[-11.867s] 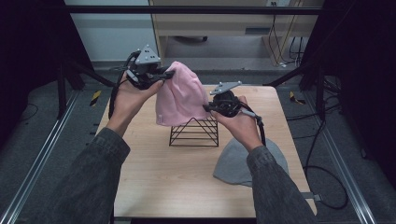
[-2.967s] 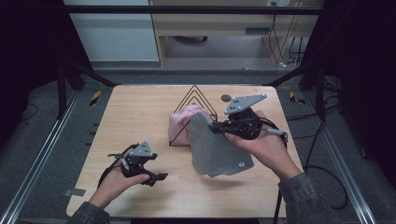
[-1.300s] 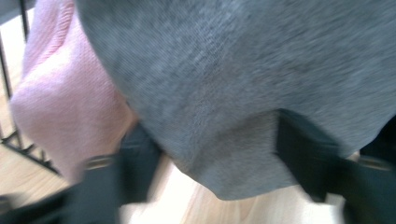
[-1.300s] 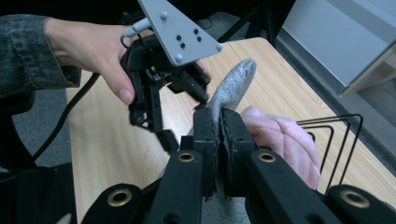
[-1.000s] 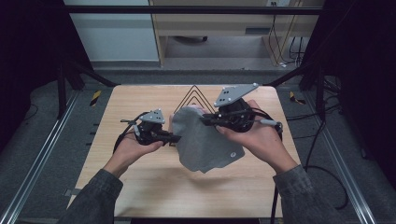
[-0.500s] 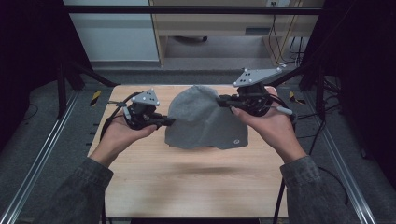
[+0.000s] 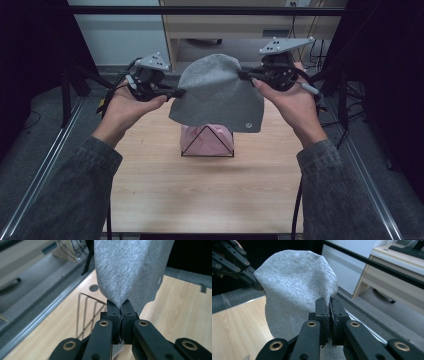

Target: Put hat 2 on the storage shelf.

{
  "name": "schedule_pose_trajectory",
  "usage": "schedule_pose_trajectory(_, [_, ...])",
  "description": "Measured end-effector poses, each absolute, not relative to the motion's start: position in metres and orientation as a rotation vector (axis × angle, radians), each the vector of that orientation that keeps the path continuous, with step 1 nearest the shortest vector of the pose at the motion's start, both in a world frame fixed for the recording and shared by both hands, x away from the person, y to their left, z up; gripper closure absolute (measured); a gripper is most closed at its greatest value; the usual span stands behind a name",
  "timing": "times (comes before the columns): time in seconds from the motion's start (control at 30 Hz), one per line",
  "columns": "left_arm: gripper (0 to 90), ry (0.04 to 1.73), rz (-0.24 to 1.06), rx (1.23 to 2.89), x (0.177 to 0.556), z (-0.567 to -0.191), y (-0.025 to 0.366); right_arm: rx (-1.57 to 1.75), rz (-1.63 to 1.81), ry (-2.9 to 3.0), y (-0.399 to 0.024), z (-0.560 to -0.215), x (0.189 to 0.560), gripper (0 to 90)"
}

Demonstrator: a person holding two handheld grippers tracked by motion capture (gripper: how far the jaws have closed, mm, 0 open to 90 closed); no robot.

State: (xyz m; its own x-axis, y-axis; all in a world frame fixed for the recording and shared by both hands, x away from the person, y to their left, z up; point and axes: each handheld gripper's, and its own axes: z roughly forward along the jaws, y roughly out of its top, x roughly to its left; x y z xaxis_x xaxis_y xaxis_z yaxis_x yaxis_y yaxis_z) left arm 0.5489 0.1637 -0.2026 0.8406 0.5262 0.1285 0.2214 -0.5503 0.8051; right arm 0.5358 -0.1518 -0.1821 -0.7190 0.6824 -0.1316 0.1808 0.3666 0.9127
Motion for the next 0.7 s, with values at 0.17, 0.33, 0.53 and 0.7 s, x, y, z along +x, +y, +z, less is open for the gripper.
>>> schedule_pose_trajectory(0.17, [88.1,0.56,0.521,2.121,0.563,-0.191,0.161,0.764,1.334,2.102,-0.152,-0.177,0.553,86.2])
schedule_pose_trajectory(0.33, [88.2,0.591,0.566,2.077,0.576,-0.193,0.162,0.791,1.322,2.085,-0.149,-0.18,0.571,86.2])
schedule_pose_trajectory(0.53, [88.1,0.622,0.616,2.085,0.586,-0.208,0.163,0.795,1.296,2.085,-0.141,-0.192,0.589,86.1])
schedule_pose_trajectory(0.7, [88.1,0.644,0.63,2.085,0.596,-0.221,0.164,0.788,1.249,2.093,-0.132,-0.203,0.604,86.1])
